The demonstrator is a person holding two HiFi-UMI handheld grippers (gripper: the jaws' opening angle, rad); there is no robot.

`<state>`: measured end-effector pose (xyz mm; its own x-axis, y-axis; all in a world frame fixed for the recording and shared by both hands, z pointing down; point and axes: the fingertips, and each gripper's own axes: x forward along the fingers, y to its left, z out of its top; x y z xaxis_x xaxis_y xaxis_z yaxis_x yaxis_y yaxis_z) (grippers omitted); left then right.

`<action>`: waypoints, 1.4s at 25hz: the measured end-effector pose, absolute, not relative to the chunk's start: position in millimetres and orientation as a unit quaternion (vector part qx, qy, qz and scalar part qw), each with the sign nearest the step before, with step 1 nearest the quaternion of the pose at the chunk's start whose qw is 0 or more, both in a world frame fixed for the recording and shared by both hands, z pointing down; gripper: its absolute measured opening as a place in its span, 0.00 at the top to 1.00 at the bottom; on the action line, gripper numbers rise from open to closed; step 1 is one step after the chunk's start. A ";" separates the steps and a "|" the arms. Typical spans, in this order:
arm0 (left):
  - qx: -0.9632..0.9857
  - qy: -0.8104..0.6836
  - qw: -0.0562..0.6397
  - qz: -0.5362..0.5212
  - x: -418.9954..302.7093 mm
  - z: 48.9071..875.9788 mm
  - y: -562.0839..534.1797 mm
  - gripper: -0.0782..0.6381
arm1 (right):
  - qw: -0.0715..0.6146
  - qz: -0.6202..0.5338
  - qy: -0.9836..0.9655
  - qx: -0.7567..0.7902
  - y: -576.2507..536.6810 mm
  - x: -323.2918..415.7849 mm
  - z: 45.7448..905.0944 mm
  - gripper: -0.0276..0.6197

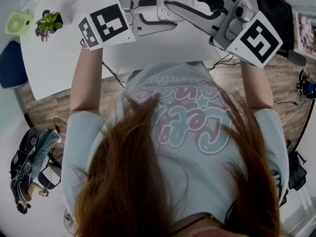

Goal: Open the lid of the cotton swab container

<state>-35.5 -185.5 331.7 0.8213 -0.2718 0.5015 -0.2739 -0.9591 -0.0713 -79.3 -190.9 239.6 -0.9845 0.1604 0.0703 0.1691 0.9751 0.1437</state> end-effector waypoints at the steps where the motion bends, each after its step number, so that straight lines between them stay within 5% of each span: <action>1: 0.955 -0.143 0.003 0.259 -35.3 331.2 -185.4 0.63 | 0.028 -0.075 -0.994 -0.080 -191.8 -79.5 239.1 0.81; 35: 0.976 -0.121 0.000 0.182 -21.3 306.2 -174.8 0.63 | -0.030 -0.065 -0.996 -0.052 -206.3 -73.6 215.2 0.90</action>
